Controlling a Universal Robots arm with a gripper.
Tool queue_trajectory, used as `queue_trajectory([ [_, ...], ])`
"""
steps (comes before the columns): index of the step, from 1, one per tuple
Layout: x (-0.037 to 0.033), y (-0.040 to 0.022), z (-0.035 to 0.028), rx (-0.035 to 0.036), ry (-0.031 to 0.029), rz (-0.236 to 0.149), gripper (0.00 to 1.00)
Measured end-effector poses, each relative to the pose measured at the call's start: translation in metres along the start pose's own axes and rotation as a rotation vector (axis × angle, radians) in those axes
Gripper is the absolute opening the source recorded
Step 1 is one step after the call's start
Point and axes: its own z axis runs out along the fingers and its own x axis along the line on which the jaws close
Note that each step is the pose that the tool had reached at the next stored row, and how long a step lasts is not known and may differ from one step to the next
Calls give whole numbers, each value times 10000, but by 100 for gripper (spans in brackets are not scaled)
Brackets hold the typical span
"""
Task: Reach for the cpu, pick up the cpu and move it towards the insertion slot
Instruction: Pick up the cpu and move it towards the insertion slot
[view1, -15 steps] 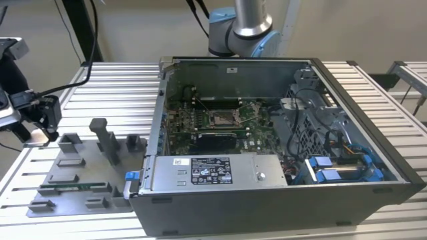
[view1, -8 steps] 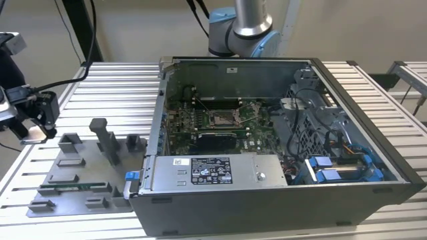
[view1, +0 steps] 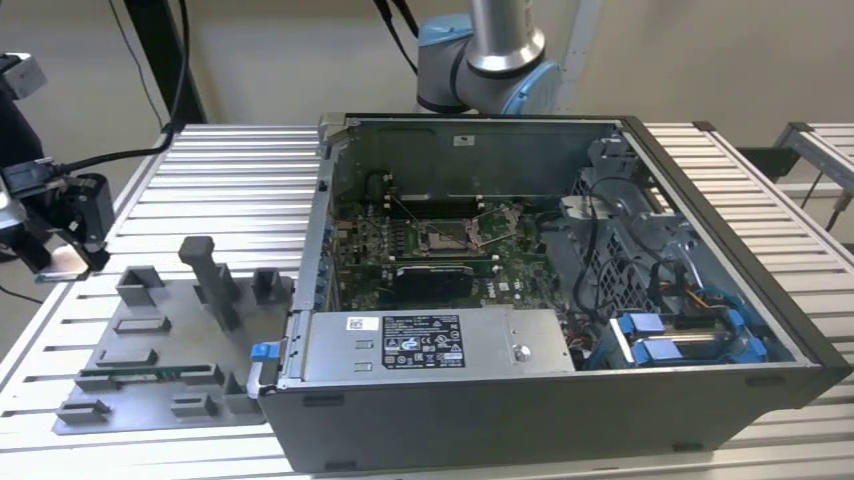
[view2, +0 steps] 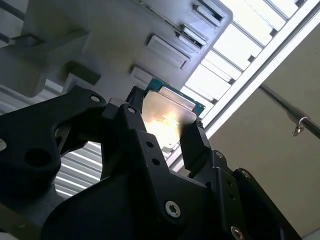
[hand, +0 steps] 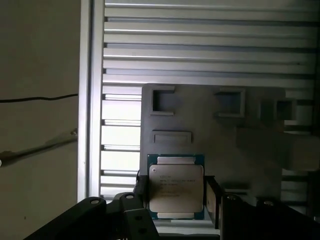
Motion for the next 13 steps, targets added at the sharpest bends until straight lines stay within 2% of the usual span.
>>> queue_trajectory([
  [13, 0, 8, -196, 0, 0, 0, 0],
])
